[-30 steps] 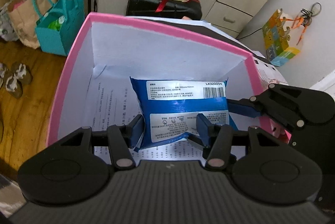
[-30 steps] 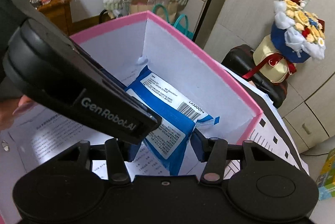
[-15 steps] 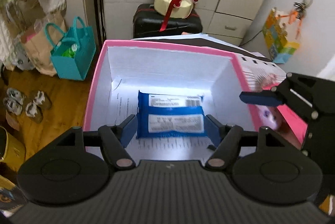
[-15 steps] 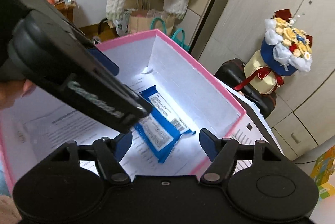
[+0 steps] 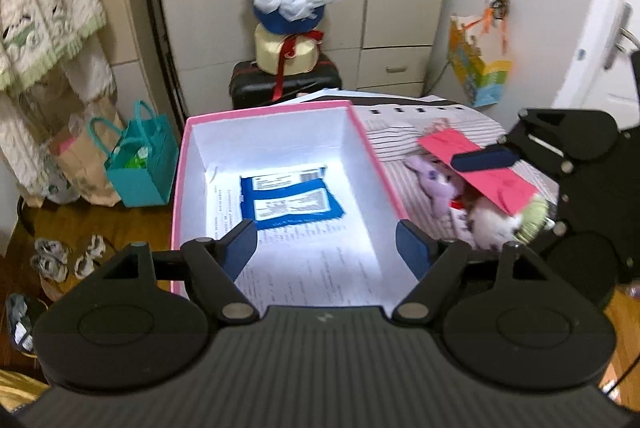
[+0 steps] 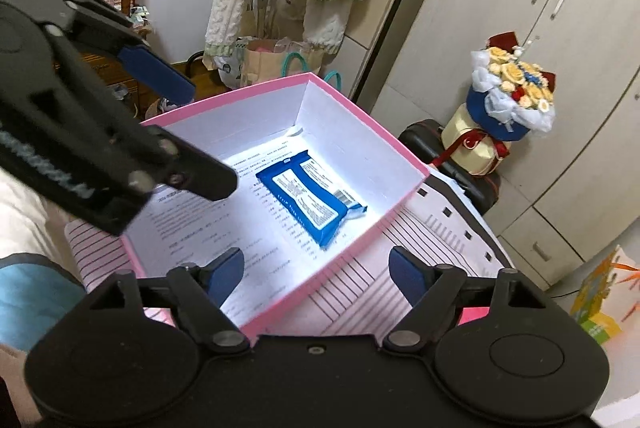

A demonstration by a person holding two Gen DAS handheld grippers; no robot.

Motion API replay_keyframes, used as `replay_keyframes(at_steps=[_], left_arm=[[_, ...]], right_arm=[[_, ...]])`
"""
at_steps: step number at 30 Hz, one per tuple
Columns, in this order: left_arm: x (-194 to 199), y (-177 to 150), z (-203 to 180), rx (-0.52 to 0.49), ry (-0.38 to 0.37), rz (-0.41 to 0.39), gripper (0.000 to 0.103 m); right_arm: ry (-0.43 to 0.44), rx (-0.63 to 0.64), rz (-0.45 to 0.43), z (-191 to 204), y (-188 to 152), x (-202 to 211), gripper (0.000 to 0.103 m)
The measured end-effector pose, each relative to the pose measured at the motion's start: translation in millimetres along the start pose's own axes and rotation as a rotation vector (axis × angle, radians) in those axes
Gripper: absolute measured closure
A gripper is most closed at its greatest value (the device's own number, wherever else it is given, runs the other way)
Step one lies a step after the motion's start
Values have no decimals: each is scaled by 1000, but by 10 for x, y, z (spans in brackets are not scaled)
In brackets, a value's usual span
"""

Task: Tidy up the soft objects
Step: 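Open the left gripper to release the packet inside the box, then move the left gripper back to the green yarn ball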

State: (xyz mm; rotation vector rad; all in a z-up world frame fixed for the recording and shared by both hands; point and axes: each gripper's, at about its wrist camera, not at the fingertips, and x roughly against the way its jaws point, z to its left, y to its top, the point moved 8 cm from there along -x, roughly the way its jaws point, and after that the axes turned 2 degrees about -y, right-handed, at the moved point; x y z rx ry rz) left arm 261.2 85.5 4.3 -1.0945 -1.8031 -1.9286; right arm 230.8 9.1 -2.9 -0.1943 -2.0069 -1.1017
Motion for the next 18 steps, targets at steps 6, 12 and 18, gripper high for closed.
replay_keyframes(at_steps=[6, 12, 18], left_arm=[[282, -159, -304, -36, -30, -12, 22], [479, -357, -627, -80, -64, -18, 18], [520, -533, -972, -120, -129, 4, 18]], right_arm=[[4, -15, -3, 17, -200, 320, 17], [33, -51, -14, -18, -493, 653, 16], [62, -134, -61, -156, -947, 1023, 15]])
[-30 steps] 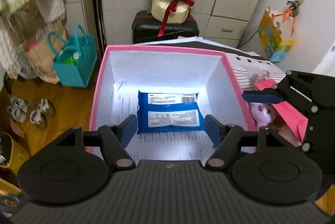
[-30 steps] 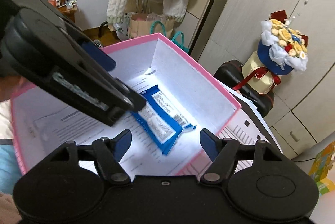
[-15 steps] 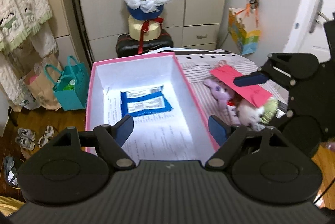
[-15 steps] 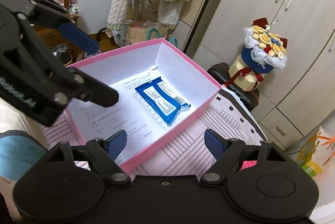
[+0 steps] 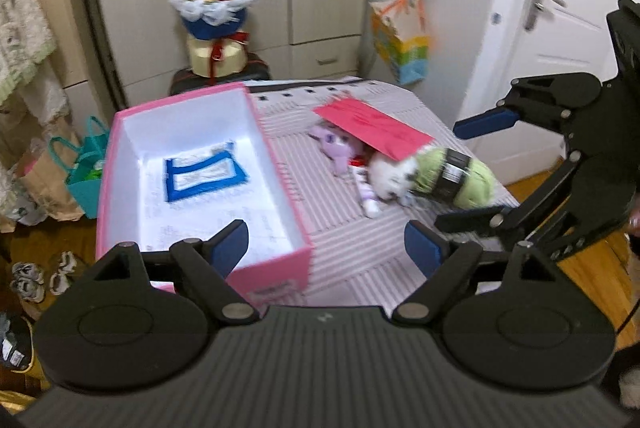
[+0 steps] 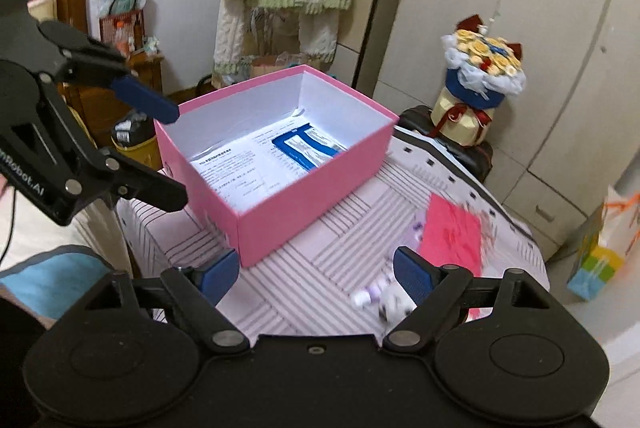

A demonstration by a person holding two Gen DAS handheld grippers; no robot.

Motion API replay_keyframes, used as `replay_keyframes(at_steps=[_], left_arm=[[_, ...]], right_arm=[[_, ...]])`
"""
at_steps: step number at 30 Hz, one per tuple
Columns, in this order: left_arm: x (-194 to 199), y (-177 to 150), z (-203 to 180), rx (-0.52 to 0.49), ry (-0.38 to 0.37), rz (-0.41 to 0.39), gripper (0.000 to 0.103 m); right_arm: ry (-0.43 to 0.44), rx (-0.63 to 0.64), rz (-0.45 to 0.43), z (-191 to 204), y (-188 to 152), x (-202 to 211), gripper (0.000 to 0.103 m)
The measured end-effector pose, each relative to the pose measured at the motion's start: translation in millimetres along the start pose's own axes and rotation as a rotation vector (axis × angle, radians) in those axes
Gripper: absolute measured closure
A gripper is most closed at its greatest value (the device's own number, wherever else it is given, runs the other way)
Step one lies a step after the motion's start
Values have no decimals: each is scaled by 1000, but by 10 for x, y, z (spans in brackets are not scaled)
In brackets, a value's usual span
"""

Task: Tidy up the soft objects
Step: 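Move the left gripper back to the green yarn ball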

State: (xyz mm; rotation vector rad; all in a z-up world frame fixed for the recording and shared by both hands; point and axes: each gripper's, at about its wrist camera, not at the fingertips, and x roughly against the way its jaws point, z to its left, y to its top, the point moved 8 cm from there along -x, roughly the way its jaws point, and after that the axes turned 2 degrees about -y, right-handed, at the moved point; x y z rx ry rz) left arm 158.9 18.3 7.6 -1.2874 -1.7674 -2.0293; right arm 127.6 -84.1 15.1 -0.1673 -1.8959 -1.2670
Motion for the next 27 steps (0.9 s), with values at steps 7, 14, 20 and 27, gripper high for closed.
replay_keyframes(at_steps=[7, 14, 20, 27], left_arm=[[-216, -100, -448, -60, -52, 56, 18], [-605, -107, -814, -89, -114, 115, 18], [-974, -96, -1041, -58, -178, 155, 19], [-1386, -50, -1206, -10, -220, 150, 19]], right_arm=[[-6, -122, -13, -340, -587, 193, 14], [-17, -189, 3, -653, -1092, 113, 14], [-52, -170, -8, -878, -1341, 15, 14], [-64, -151, -46, -1124, -1525, -187, 14]])
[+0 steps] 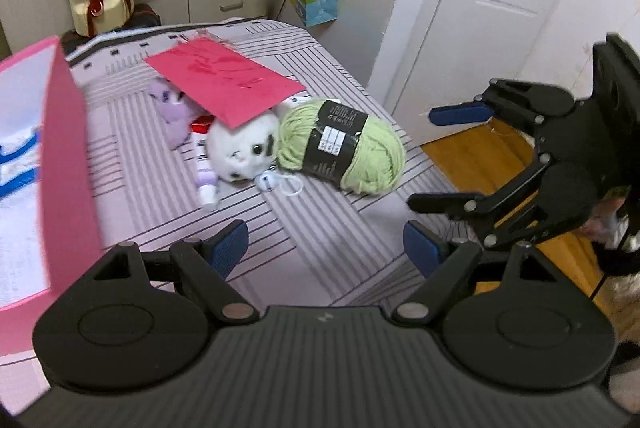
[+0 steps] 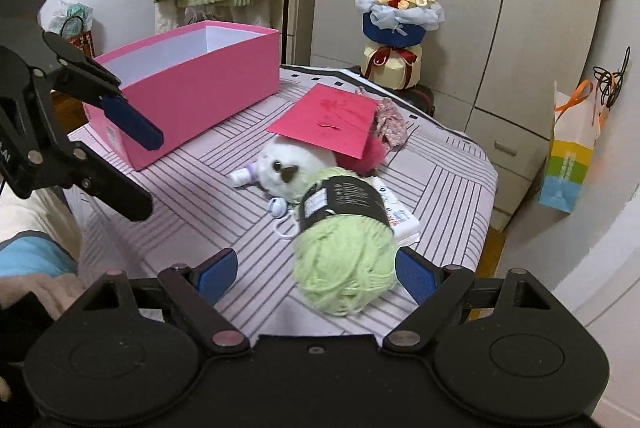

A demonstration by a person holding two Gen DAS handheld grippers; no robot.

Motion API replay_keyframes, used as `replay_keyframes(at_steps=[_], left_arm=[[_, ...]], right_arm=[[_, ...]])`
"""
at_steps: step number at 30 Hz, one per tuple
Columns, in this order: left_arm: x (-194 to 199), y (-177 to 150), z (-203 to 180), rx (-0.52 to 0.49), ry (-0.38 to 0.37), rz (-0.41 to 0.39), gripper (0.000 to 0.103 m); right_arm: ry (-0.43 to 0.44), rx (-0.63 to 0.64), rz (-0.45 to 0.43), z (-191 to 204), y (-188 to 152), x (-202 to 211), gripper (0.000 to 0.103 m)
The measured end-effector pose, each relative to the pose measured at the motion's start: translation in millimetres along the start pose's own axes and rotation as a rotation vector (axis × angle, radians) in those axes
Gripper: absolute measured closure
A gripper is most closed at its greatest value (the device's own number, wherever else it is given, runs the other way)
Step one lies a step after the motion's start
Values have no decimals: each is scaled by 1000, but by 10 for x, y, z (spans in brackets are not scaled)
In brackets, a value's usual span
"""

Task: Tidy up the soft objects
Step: 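Move the left gripper back to the green yarn ball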

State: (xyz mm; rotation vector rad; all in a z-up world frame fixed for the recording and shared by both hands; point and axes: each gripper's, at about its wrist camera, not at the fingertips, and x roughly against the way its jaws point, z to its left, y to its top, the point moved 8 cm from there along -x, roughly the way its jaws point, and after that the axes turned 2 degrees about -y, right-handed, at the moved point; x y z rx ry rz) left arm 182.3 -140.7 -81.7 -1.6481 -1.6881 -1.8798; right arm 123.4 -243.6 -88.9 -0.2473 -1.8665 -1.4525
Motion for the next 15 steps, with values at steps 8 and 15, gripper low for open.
replay_keyframes(at_steps=[8, 15], left_arm=[[-470, 189, 27, 147, -79, -47, 20], [-785, 276, 59, 260, -78, -106, 22]], right_arm=[[68, 7, -32, -169, -75, -322, 14], [149, 45, 6, -245, -75, -565, 9]])
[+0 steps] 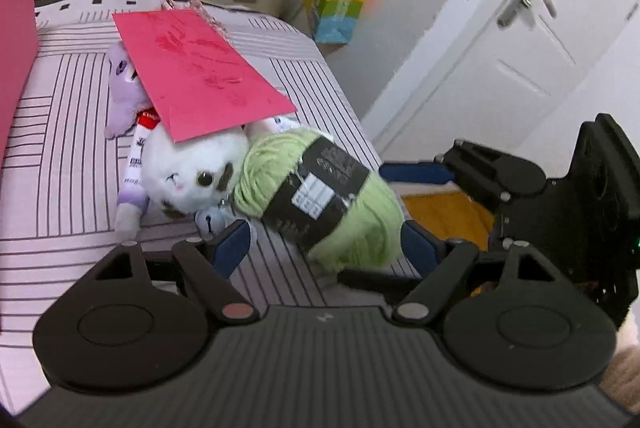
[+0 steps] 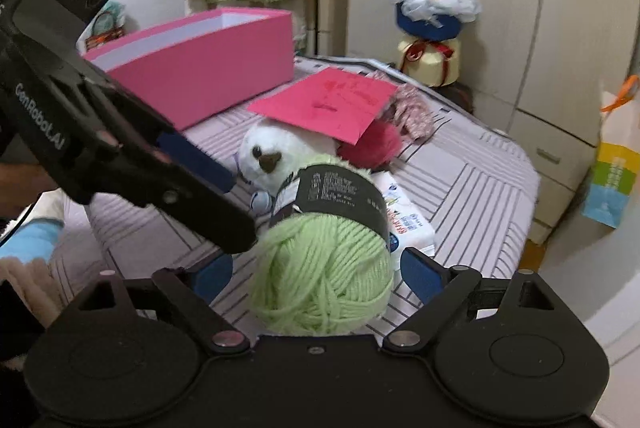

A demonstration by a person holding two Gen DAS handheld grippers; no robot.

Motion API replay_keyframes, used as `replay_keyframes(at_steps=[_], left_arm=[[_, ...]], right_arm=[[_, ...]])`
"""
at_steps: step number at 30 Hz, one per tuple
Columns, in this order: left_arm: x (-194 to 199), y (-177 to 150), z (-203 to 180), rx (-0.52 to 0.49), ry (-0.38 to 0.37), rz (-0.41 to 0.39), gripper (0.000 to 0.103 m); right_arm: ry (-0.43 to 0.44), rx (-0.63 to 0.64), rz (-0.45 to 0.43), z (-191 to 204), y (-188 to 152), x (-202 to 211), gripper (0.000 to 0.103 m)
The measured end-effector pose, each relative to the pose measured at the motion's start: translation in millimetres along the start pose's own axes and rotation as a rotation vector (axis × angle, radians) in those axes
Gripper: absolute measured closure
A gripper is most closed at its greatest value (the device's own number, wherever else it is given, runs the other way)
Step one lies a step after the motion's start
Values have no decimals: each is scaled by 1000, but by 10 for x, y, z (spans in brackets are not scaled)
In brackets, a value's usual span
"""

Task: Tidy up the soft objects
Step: 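Move the left gripper back to the green yarn ball, then grasp the green yarn ball with the left gripper and lift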

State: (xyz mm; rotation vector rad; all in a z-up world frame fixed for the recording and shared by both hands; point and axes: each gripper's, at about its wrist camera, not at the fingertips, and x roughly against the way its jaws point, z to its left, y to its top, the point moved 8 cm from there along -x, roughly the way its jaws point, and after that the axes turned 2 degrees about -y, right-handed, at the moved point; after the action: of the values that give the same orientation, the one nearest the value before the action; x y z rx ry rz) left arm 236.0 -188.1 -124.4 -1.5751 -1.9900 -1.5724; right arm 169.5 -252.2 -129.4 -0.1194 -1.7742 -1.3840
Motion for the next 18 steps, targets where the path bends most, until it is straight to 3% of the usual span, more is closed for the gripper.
replay_keyframes(at_steps=[6, 13, 18], left_arm=[[-199, -18, 68, 115, -7, -49, 21], [-359, -136, 122, 199, -40, -103, 20], [-357, -202, 73, 198, -69, -122, 23]], right_arm=[[29, -13, 21, -51, -105, -249, 9], [22, -144, -46, -3, -222, -287, 11], [-36, -251, -102, 30, -287, -174, 30]])
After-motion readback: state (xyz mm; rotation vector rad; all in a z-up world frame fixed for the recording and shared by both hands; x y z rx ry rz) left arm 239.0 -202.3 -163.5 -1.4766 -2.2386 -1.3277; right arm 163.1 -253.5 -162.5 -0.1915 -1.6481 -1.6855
